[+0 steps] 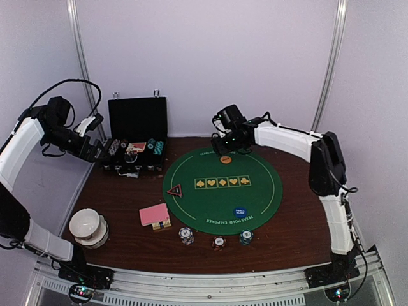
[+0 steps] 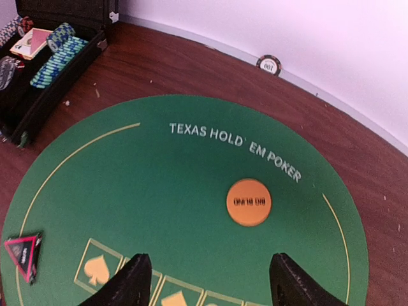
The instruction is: Distribute texas hold em gaming equipment
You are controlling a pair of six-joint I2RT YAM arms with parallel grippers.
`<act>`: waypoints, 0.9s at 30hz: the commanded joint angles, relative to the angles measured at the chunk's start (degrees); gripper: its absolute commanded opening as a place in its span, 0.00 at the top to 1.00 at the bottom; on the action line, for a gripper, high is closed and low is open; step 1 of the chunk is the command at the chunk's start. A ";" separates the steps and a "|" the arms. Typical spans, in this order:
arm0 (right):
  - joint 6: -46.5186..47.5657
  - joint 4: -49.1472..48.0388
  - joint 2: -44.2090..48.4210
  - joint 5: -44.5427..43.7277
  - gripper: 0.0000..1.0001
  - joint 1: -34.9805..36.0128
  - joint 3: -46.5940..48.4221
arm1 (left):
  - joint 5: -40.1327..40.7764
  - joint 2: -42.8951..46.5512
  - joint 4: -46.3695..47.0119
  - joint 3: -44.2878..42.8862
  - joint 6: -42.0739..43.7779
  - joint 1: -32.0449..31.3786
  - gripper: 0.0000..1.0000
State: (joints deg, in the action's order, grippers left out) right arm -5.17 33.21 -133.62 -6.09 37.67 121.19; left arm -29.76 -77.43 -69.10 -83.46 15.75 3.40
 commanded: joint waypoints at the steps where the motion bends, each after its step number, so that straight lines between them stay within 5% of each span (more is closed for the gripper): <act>1: -6.58 -4.50 14.95 3.92 0.32 2.63 -20.52 | -0.96 1.42 -0.74 -1.01 -0.16 0.29 0.02; 6: -9.67 -6.28 24.89 1.92 0.33 7.90 -39.83 | -1.09 1.95 -1.92 -0.17 0.75 0.29 0.02; 11: -13.24 -5.61 28.84 -0.14 0.31 12.93 -48.94 | -1.03 2.61 -3.25 0.10 1.63 0.29 0.03; 19: -15.10 -3.81 27.34 -3.96 0.32 16.25 -51.66 | -1.65 4.12 -3.49 0.62 1.22 0.29 0.02; 27: -15.49 -4.08 26.24 -6.05 0.43 16.21 -52.70 | -0.92 5.01 -3.65 1.37 1.48 0.29 0.02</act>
State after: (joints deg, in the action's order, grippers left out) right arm -19.70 29.36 -107.59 -9.21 53.71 69.47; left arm -30.22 -73.56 -72.49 -82.67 16.51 3.40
